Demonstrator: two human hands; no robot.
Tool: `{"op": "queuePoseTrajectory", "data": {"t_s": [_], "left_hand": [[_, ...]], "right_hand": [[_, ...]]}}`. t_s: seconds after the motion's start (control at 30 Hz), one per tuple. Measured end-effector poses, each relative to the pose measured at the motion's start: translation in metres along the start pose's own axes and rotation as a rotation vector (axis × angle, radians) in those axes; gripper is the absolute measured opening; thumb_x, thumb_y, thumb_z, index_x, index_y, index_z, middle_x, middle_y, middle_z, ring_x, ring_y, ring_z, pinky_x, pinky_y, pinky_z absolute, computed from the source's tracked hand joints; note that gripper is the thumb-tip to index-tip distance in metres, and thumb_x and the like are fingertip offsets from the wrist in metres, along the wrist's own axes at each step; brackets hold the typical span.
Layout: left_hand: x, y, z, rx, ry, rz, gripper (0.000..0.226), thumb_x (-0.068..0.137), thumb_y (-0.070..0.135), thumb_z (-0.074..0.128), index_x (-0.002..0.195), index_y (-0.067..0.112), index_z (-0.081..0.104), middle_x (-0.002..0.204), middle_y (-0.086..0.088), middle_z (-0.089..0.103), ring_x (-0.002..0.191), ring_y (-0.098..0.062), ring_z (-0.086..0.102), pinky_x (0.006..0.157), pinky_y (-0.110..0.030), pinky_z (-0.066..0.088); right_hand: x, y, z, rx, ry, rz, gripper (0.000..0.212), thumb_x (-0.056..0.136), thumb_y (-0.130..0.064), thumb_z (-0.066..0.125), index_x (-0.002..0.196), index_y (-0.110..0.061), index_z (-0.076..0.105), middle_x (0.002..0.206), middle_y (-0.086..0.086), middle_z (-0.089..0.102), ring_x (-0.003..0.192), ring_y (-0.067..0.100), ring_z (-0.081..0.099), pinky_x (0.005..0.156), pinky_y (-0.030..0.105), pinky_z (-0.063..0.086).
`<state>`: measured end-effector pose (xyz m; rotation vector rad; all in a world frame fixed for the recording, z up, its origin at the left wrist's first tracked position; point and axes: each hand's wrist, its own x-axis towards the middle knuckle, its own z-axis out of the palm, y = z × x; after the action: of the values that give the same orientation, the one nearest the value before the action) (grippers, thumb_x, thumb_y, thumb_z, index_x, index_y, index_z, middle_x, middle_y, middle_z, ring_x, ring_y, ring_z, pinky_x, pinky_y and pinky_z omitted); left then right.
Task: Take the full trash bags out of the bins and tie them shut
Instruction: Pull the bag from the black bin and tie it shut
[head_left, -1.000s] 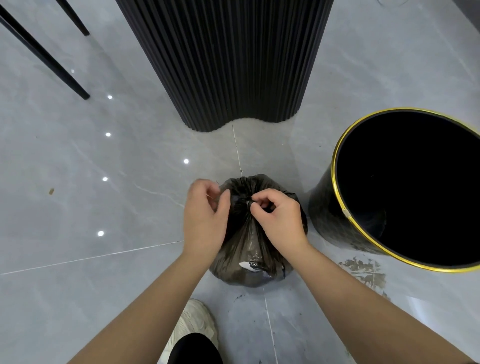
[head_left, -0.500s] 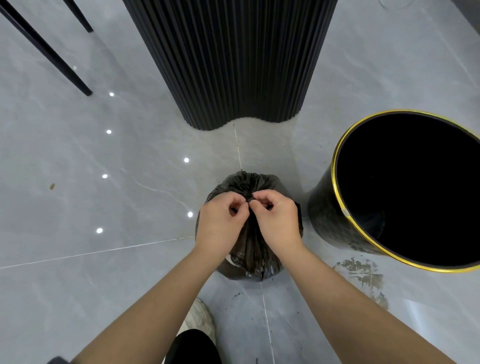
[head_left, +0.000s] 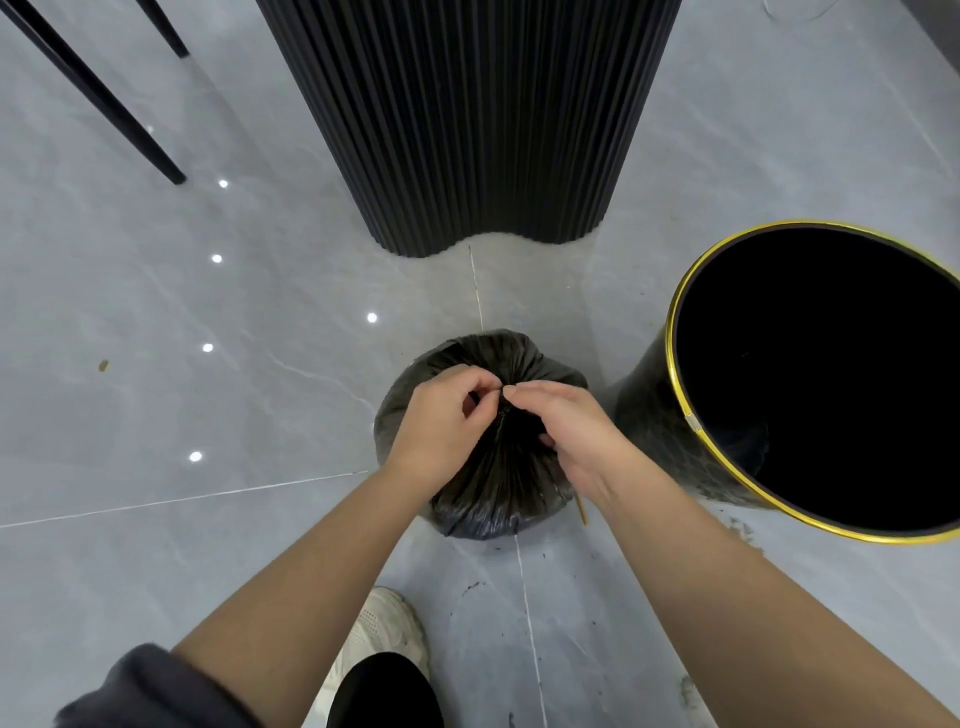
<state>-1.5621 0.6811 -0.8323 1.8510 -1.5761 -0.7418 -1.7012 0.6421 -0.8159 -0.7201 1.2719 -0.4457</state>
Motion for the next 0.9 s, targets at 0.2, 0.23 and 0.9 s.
{"op": "queuePoseTrajectory", "data": {"t_s": [0.2,0.23,0.9], "left_hand": [[0.001,0.001,0.002,-0.051,-0.070,-0.109,0.017,0.093,0.015,0.053,0.091,0.012,0.070,0.083,0.005,0.066,0.076,-0.005,0.057,0.071,-0.016,0.043],[0.002,0.003,0.001,-0.085,-0.080,-0.143,0.017,0.094,0.016,0.052,0.088,0.015,0.068,0.080,0.008,0.064,0.073,-0.001,0.055,0.068,-0.013,0.041],[0.002,0.013,-0.002,-0.282,-0.027,-0.165,0.006,0.091,0.018,0.058,0.087,0.017,0.062,0.074,0.003,0.060,0.068,-0.008,0.054,0.066,-0.024,0.045]], "right_hand": [[0.000,0.004,0.002,-0.142,0.108,-0.192,0.006,0.087,-0.017,0.066,0.089,-0.016,0.072,0.109,-0.001,0.061,0.099,0.008,0.060,0.089,0.022,0.047],[0.001,0.005,0.003,-0.176,0.127,-0.240,0.005,0.087,-0.017,0.066,0.088,-0.016,0.071,0.110,-0.003,0.058,0.101,0.008,0.058,0.093,0.023,0.045],[0.000,0.007,-0.004,-0.465,0.162,-0.652,0.015,0.088,-0.019,0.063,0.081,-0.032,0.060,0.101,-0.016,0.046,0.106,0.012,0.050,0.101,0.048,0.038]]}}
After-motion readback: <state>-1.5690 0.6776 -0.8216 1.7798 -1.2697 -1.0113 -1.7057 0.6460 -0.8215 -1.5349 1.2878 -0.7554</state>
